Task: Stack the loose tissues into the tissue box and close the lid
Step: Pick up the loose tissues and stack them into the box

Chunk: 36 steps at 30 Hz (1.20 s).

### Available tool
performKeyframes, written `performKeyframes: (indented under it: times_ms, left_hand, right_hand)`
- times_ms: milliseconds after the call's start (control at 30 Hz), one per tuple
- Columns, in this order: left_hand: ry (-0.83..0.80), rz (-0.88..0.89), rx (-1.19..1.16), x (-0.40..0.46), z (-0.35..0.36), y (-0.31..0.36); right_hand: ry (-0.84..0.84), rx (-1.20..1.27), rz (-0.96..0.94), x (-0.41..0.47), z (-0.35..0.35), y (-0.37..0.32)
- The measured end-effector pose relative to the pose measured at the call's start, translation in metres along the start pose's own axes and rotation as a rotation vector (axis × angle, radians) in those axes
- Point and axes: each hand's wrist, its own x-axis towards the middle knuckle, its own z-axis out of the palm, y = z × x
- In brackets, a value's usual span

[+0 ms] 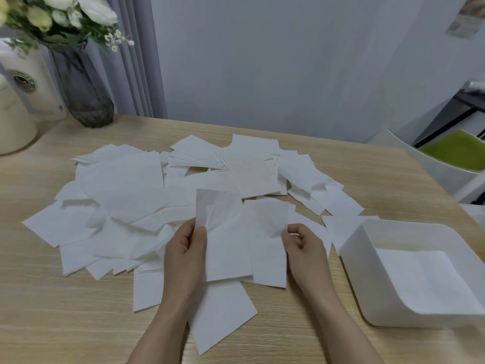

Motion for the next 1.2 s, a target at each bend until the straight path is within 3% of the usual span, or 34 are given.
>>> performKeyframes:
  times_ms: [267, 433, 867, 1200]
  left_hand:
    - [-0.083, -0.039, 0.013, 0.000, 0.002, -0.002]
    - [-0.100, -0.048, -0.003, 0.001, 0.002, -0.007]
    - [-0.134, -0.068, -0.043, 0.002, 0.002, -0.009]
    - [-0.141, -0.100, -0.088, 0.001, 0.003, -0.004]
  right_hand:
    - [0.152, 0.292, 0.086, -0.004, -0.023, -0.009]
    - [0.042, 0.404, 0.105, -0.010, -0.018, -0.025]
    - [-0.121, 0.366, 0.109, -0.016, 0.007, -0.037]
    - [-0.139, 0.317, 0.083, -0.019, 0.013, -0.042]
